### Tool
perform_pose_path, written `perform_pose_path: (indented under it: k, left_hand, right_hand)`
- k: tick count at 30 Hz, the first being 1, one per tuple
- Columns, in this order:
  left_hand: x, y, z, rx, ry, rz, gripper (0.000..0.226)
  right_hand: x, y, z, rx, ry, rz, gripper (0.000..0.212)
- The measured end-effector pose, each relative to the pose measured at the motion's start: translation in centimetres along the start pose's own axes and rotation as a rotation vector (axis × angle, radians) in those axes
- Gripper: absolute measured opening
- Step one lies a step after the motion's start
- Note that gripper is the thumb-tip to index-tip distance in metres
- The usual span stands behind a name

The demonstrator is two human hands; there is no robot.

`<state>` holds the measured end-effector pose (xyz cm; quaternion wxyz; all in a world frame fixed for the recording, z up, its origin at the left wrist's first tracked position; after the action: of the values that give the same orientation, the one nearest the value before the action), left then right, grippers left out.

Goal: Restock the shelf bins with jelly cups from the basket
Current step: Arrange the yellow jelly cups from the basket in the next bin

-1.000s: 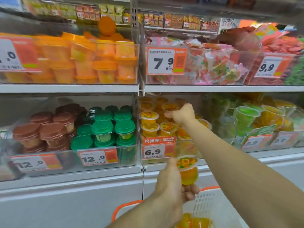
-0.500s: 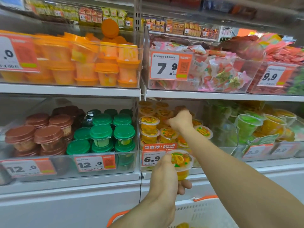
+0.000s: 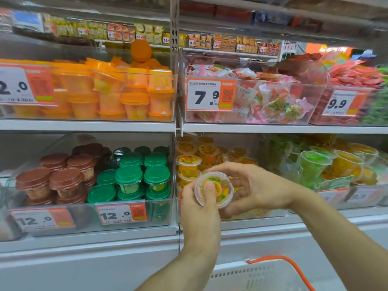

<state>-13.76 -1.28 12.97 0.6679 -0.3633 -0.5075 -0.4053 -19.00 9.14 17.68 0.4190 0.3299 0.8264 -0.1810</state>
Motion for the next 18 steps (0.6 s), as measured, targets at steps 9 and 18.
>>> perform_pose_path:
  k: [9,18]
  left_hand:
    - [1.1,-0.1,1.2,-0.046,-0.046,-0.05,0.02]
    - [-0.2,1.1,1.6,-0.157,-0.358,0.064,0.033]
  right_hand:
    - [4.8,-0.6,-5.5,0.602,-0.017,0.056,0.053]
    - [8.3,-4.6,-4.7,0.671,0.4,0.436,0.075]
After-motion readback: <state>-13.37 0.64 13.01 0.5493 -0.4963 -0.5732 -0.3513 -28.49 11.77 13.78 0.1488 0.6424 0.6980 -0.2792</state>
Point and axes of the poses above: each hand's wrist, its own y-axis away from the middle knuckle, its own z-axis out of the palm, x = y × z, the point moved 10 cm from there along -y, towards the middle knuckle
